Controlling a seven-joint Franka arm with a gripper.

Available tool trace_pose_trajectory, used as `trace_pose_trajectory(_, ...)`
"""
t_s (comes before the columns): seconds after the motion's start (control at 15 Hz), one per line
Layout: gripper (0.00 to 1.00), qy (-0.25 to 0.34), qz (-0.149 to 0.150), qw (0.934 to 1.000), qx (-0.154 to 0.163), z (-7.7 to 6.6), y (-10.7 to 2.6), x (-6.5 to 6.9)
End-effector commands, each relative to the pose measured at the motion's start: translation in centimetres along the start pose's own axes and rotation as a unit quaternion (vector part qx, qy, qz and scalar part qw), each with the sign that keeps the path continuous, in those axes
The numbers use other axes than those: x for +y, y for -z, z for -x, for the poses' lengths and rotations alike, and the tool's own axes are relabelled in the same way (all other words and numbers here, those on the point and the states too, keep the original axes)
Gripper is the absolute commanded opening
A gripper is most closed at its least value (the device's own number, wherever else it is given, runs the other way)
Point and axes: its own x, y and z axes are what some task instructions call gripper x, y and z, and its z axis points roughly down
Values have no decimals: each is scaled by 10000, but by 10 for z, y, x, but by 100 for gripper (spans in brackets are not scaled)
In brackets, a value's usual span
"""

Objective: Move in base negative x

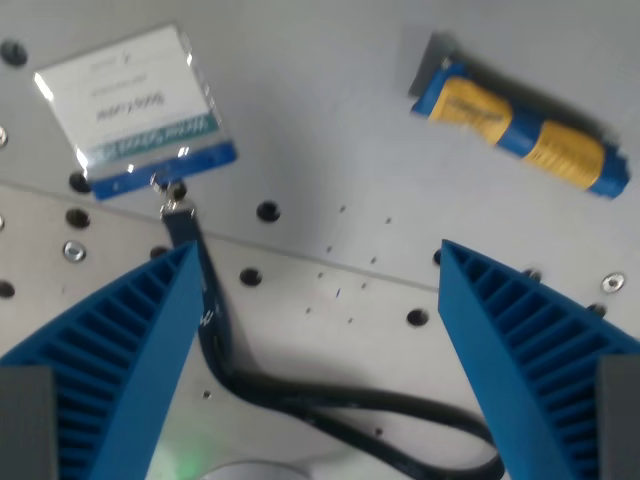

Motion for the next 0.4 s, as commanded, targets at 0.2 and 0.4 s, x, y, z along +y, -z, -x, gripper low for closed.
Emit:
trace_pose_trajectory(0.2, 100, -87, 85, 9991, 416, 33, -3, -19)
trace_pose_trajectory(0.4, 100, -87, 85, 9991, 416, 47, -8, -28)
